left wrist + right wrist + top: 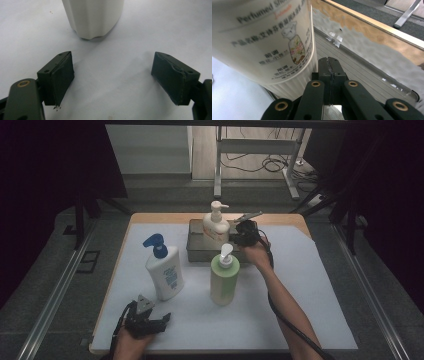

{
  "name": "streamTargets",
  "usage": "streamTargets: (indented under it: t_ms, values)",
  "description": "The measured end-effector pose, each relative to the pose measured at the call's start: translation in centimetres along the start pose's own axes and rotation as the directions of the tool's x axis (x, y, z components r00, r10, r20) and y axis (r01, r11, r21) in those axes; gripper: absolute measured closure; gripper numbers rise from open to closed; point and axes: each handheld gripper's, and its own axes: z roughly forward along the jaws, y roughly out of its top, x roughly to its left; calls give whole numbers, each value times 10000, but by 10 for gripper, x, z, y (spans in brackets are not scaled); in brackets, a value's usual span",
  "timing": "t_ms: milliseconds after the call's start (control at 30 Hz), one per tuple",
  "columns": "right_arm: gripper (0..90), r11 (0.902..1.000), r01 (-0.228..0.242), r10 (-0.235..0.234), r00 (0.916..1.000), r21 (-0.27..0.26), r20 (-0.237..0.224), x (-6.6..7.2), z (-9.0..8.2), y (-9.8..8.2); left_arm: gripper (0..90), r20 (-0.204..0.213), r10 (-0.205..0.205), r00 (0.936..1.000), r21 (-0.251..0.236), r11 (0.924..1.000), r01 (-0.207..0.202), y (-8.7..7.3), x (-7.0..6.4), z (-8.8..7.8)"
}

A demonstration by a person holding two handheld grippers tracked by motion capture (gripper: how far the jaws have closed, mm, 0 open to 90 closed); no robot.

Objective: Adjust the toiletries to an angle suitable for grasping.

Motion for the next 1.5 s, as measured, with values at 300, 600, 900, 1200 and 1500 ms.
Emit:
streamTargets:
  t_ms: [300, 600, 900, 1200, 1500]
  values:
    - [892, 9999, 60, -58, 9998, 94, -213, 6, 7, 2, 178, 1, -1, 10000, 1, 10000, 1, 0, 0, 0]
    - [891, 9998, 145, -139, 9990, 145, -416, 15, 14, 7, 178, -1, -1, 10000, 4, 10000, 1, 0, 0, 0]
    - [891, 9996, 230, -221, 9978, 138, -628, 22, 21, 12, 178, -6, 0, 10000, 4, 10000, 0, 0, 0, 0]
    - [892, 9996, 236, -220, 9960, 172, -868, 28, 27, 14, 178, 10, -9, 10000, -2, 10000, 9, 0, 0, 0]
    - [892, 9992, 362, -342, 9920, 146, -1212, 34, 31, 17, 178, 6, -8, 10000, 0, 10000, 8, 0, 0, 0]
